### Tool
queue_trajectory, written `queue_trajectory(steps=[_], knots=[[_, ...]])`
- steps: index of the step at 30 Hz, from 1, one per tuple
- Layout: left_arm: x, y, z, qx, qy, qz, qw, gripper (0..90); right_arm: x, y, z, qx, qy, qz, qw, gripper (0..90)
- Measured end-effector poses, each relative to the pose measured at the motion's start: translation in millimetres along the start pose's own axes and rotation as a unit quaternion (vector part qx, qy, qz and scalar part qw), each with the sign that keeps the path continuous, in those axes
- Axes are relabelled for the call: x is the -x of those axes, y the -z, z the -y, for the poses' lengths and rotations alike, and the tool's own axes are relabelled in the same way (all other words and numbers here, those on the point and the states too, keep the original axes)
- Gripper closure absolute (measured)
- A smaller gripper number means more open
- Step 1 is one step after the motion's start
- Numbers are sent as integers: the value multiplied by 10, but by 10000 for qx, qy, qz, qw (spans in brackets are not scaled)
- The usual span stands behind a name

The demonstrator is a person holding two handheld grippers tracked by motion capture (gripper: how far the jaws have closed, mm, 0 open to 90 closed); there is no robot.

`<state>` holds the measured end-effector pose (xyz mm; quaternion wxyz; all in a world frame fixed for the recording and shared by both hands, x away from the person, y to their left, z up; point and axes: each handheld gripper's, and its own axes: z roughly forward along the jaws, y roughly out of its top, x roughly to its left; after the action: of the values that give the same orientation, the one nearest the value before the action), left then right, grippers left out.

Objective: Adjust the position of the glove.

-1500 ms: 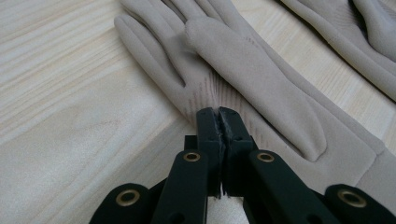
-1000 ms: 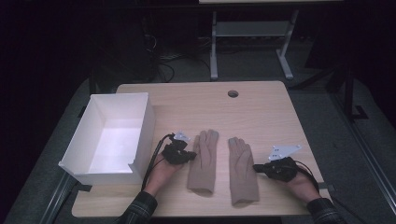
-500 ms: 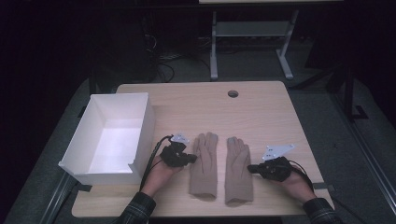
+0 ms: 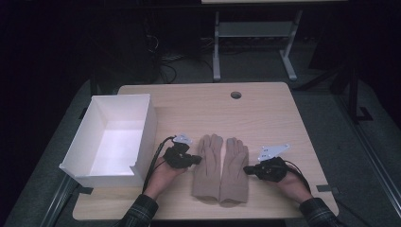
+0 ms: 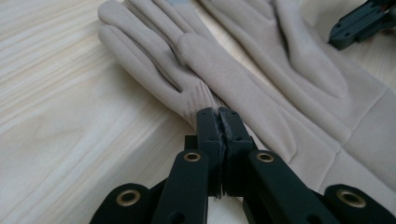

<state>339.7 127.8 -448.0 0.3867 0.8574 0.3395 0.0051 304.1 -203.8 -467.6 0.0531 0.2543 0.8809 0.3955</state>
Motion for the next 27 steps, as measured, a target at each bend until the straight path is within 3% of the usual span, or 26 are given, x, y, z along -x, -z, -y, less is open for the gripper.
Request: queue_trajectory(steps=[12, 17, 27], knots=[[81, 32, -102, 289, 52, 425, 9987, 883, -16, -33, -28, -29, 0, -67, 10000, 897], [182, 30, -191, 392, -103, 546, 9977, 883, -28, -33, -35, -46, 11, -87, 10000, 897], [295, 1, -299, 575, -92, 925, 9940, 883, -49, -54, -45, -70, 11, -121, 9999, 897]])
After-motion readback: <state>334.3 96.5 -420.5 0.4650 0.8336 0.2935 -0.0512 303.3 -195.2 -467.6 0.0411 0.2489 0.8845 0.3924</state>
